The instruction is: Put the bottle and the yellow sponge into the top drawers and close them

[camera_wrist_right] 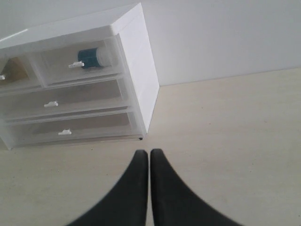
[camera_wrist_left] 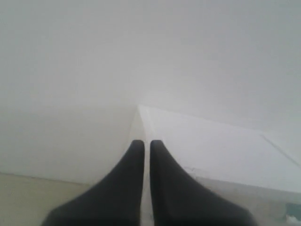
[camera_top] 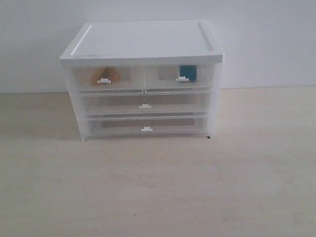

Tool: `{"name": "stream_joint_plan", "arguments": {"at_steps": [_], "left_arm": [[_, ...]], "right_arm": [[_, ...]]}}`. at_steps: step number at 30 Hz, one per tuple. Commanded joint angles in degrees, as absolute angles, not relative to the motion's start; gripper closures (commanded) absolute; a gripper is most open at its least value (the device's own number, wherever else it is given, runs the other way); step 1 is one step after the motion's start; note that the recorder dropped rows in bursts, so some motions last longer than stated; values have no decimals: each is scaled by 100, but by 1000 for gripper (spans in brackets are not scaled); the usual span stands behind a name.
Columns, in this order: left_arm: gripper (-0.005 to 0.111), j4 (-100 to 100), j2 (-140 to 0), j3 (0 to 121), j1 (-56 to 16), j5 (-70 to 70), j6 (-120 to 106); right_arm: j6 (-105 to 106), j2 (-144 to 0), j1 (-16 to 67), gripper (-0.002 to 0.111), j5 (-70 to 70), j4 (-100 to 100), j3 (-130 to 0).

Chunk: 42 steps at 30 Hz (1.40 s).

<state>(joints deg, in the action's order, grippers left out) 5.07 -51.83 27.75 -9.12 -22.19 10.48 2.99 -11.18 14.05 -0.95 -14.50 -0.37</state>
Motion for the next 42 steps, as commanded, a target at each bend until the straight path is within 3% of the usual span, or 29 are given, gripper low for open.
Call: {"name": "stream_joint_plan", "arguments": {"at_steps": [1,30,42], "left_arm": [[103,493,-4594,2682,-887,-2292,1065],[103,493,-4157,2682,-887,-2292,666],[103,520,-3743,2629,-678,-1131,553]], "right_arm": [[297,-1096,1374,108,-52,-1469,0],[308,-1096,1374,108,-52,-1469,0],[308,-1096,1374,108,-52,-1469,0]]}}
